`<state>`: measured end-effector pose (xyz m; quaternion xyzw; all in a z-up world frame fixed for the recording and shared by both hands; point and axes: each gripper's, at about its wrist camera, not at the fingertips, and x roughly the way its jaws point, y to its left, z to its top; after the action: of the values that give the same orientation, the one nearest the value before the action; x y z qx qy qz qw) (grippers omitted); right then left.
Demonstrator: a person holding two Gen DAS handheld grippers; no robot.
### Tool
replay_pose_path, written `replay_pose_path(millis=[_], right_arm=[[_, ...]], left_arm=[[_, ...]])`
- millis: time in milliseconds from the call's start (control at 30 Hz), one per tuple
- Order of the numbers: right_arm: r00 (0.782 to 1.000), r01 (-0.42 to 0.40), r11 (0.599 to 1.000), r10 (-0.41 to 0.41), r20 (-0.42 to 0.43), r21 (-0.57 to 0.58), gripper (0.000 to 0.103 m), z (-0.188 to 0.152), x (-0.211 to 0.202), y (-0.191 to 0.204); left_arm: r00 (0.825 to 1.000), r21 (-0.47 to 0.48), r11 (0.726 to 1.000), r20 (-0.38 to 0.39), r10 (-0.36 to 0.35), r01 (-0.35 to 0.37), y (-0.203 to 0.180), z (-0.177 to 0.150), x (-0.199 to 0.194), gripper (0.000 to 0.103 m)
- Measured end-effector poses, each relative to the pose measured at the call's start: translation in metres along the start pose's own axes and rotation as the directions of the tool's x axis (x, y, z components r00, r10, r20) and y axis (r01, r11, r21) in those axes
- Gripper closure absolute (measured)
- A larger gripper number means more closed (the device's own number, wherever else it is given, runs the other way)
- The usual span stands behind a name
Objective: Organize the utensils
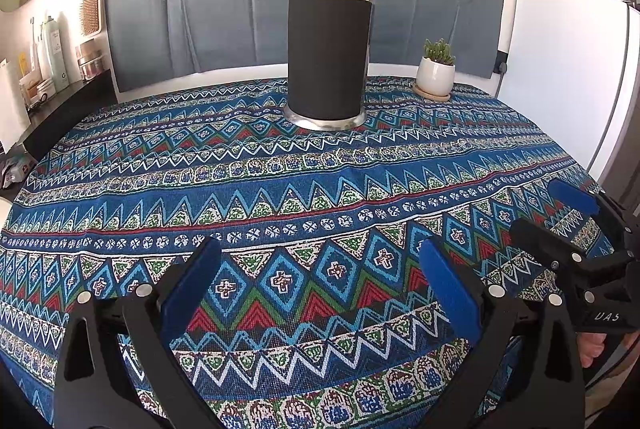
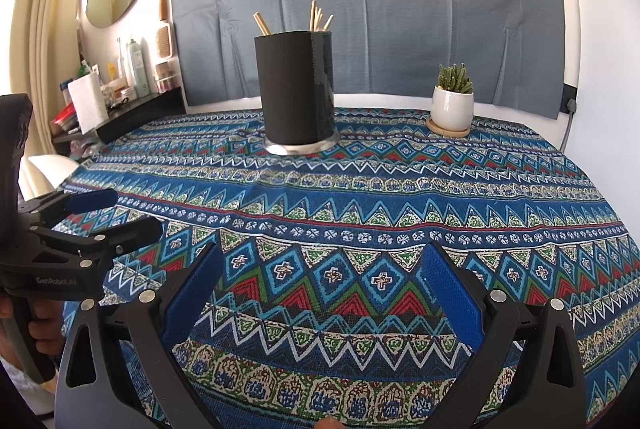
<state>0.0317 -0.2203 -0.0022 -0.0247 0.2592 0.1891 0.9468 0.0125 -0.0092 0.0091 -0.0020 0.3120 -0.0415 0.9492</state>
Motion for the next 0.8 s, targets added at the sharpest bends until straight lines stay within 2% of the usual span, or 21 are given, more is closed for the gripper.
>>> replay_pose_path(millis=[333,600,800], right_arm=[[1.0,0.013,1.0,-0.013,-0.014,0.01,0.008,0.0012,0.002,0.0],[1.0,0.024,1.0,-0.024,0.003,0.018,0.008,-0.0002,-0.0011,-0.0002],[1.0,0.026,1.0,-0.026,-0.013,0.015,0.008,-0.0001,0.0005,0.0003]], left_arm=[[0.999,-0.018,1.0,0.034,-0.011,0.012,0.0019,-0.0007,-0.0067,0.006],[0.999,-0.017,1.0,0.026,-0.026,0.026,0.0012,-0.0005,-0.0051,0.006],[0.999,-0.02,1.0,0.042,-0.01,0.011,0.0008,-0.0002,-0.0074,0.006]])
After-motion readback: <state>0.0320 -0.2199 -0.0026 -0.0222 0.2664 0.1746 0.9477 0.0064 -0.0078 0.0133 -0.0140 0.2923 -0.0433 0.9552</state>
